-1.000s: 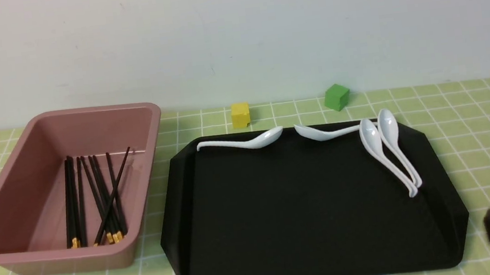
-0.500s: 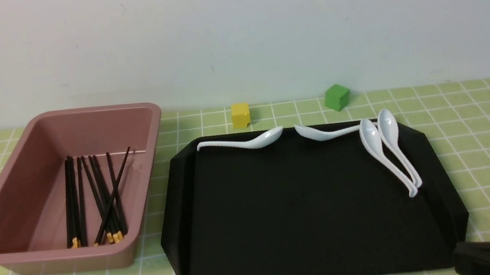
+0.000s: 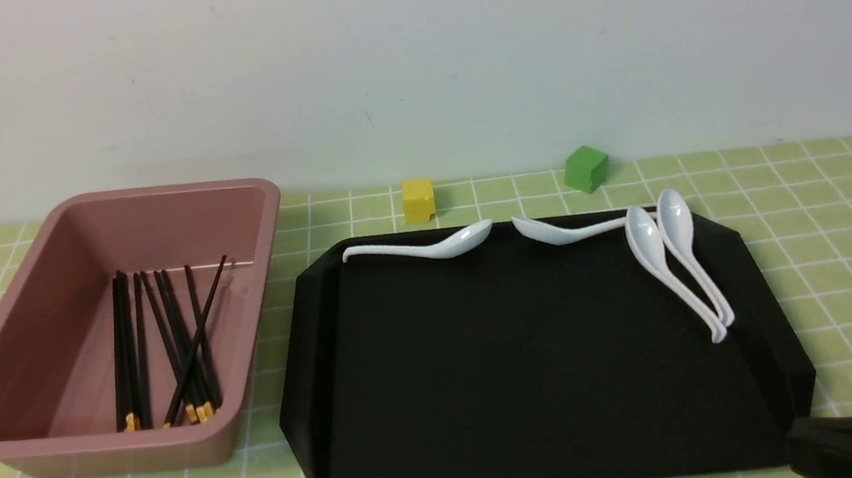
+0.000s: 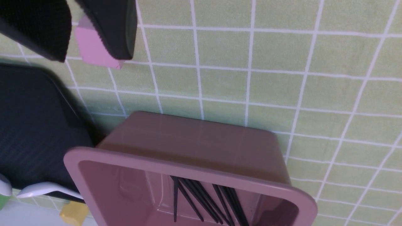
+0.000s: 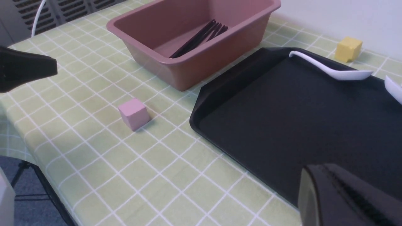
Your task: On green tablecloth take chopsticks from black tray and put them in box.
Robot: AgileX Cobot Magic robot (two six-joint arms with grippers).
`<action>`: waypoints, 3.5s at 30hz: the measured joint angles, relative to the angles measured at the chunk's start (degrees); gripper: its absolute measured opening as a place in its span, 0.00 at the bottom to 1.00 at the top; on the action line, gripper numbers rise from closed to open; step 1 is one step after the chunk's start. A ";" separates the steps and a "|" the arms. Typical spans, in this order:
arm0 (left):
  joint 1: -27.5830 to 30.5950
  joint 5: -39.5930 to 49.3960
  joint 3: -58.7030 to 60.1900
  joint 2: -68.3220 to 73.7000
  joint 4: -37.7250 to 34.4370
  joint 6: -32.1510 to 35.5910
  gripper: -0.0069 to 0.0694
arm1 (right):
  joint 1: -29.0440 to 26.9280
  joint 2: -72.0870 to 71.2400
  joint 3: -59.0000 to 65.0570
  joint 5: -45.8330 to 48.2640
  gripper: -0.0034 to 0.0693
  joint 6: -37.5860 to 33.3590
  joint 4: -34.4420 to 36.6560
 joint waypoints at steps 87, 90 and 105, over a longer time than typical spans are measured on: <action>0.00 0.00 0.00 0.00 0.00 0.00 0.40 | -40.70 -31.37 25.62 4.87 0.20 -3.86 4.24; 0.00 0.00 0.00 0.00 0.00 0.00 0.40 | -40.70 -31.37 25.62 4.87 0.21 -3.86 4.24; 0.00 0.00 0.00 0.00 0.00 0.00 0.40 | -40.70 -31.37 25.62 4.87 0.23 -3.86 4.20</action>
